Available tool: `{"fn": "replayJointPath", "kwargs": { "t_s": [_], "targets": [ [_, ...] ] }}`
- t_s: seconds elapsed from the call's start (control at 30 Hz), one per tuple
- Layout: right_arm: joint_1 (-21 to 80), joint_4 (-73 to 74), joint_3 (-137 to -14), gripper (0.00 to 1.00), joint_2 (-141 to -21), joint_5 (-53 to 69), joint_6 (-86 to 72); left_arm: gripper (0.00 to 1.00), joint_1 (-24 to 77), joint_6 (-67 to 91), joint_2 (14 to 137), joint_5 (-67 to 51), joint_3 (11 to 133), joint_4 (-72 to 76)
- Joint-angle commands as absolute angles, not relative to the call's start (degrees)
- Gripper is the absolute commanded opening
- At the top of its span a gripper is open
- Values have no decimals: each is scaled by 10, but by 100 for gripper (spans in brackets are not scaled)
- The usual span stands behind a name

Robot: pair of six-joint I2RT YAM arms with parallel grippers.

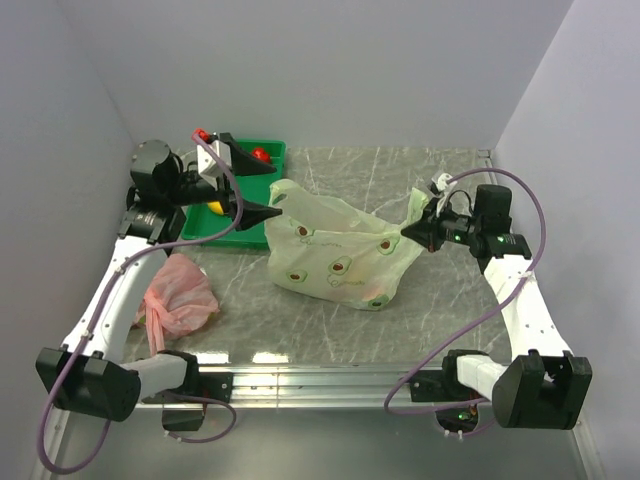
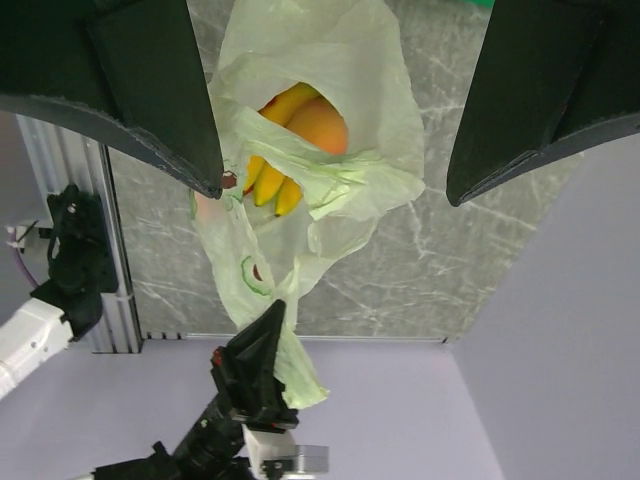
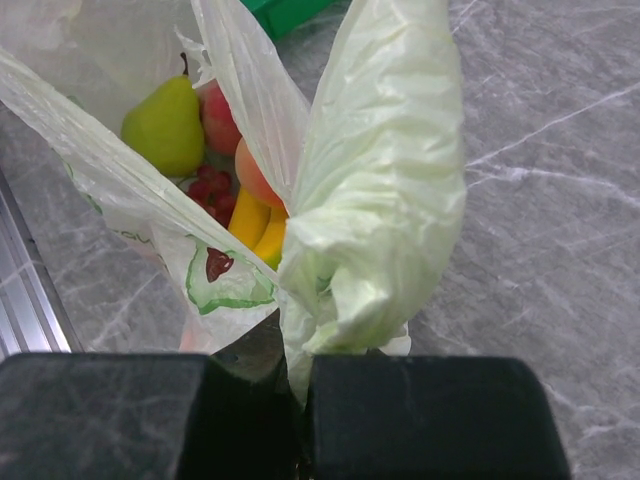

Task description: Place the fake fruits into the plastic bag and tie a complex knot

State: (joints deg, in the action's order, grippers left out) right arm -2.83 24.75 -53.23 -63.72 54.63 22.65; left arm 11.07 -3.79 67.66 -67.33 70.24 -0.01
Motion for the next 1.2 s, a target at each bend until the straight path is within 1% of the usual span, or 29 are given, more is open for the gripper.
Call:
{"fn": "replayJointPath", "kwargs": {
  "t_s": [0.0, 0.33, 0.6, 0.63, 0.7, 0.73, 0.8, 0.83, 0.87, 0.93, 1.03, 1.07, 1.1, 1.17],
  "targets": [
    [-25, 255, -555, 0, -637, 545, 250, 99, 115, -39, 674, -743, 701, 62],
    [-23, 265, -569, 0, -655, 541, 259, 99, 163, -4, 702, -766, 670, 148],
    [-22, 265, -572, 0, -664, 541, 262, 99, 172, 47, 737, -756, 657, 214],
    [-20, 265, -570, 0, -663, 541, 262, 98, 174, 47, 746, -754, 659, 221],
    [-19, 259, -570, 0, -664, 541, 262, 84, 178, 66, 757, -749, 666, 235],
    [-18, 258, -568, 0, -664, 541, 261, 68, 180, 78, 770, -750, 668, 260],
    [-18, 255, -568, 0, -666, 539, 259, 51, 182, 112, 780, -737, 674, 283],
    [-18, 254, -570, 0, -667, 539, 259, 33, 183, 123, 785, -737, 676, 294],
    [-18, 250, -570, 0, -666, 537, 257, 21, 183, 124, 786, -734, 683, 293],
    [-18, 245, -571, 0, -664, 534, 250, 1, 184, 116, 791, -726, 698, 269],
    [-19, 227, -586, 0, -664, 520, 222, 1, 183, 142, 780, -688, 721, 267],
    [-27, 226, -597, 0, -666, 515, 217, 1, 183, 152, 774, -660, 738, 264],
    [-35, 227, -610, 0, -668, 510, 205, 1, 183, 151, 761, -626, 750, 225],
    [-54, 227, -656, 0, -673, 504, 194, 1, 181, 136, 745, -536, 779, 191]
  ]
}}
